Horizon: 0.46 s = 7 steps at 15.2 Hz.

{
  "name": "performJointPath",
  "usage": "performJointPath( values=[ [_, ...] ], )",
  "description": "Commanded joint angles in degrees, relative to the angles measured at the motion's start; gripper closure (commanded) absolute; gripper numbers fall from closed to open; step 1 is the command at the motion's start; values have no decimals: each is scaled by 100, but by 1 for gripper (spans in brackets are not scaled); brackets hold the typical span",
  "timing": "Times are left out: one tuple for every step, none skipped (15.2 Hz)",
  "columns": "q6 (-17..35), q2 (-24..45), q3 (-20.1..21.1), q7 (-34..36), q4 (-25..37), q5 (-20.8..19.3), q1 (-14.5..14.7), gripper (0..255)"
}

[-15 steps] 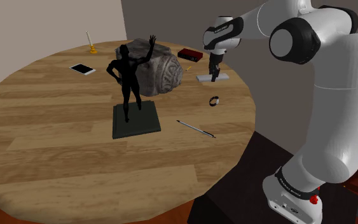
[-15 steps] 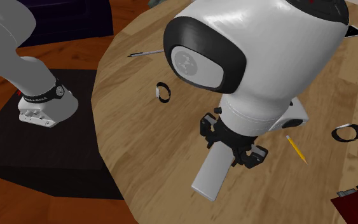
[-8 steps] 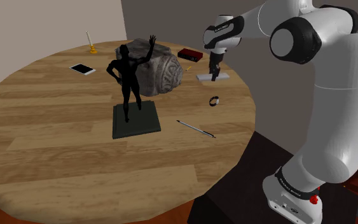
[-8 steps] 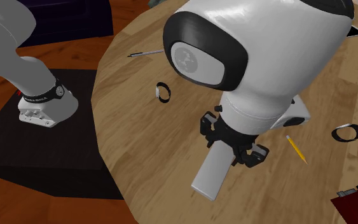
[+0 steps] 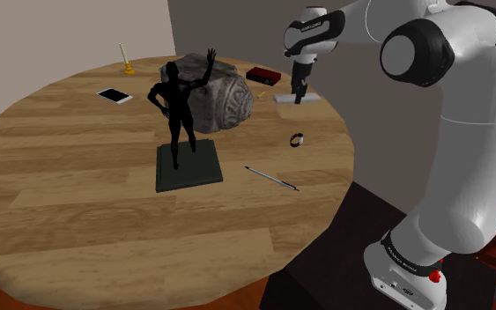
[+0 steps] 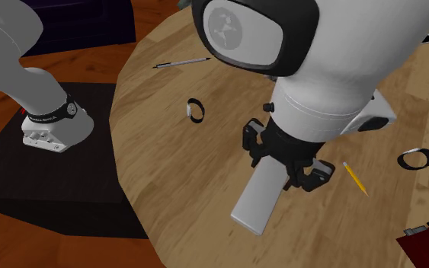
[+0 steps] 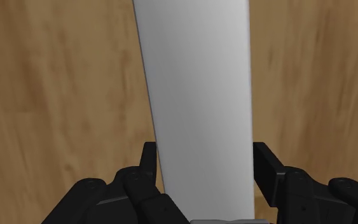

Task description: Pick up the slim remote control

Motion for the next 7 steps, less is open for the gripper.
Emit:
performJointPath(
  values=[
    [-128,-47,-10,20,84,-23,5,255],
    [-195,-69,-16,27,131,-33,6,255],
    [-262,-89,-21,34,180,-44,6,255],
    [-330,-108,-25,41,230,-53,5,255],
    [-398,-126,-30,47,282,-62,5,255],
    [-408,-130,-30,49,289,-64,5,255],
    [-408,-129,-30,48,289,-64,5,255]
  ],
)
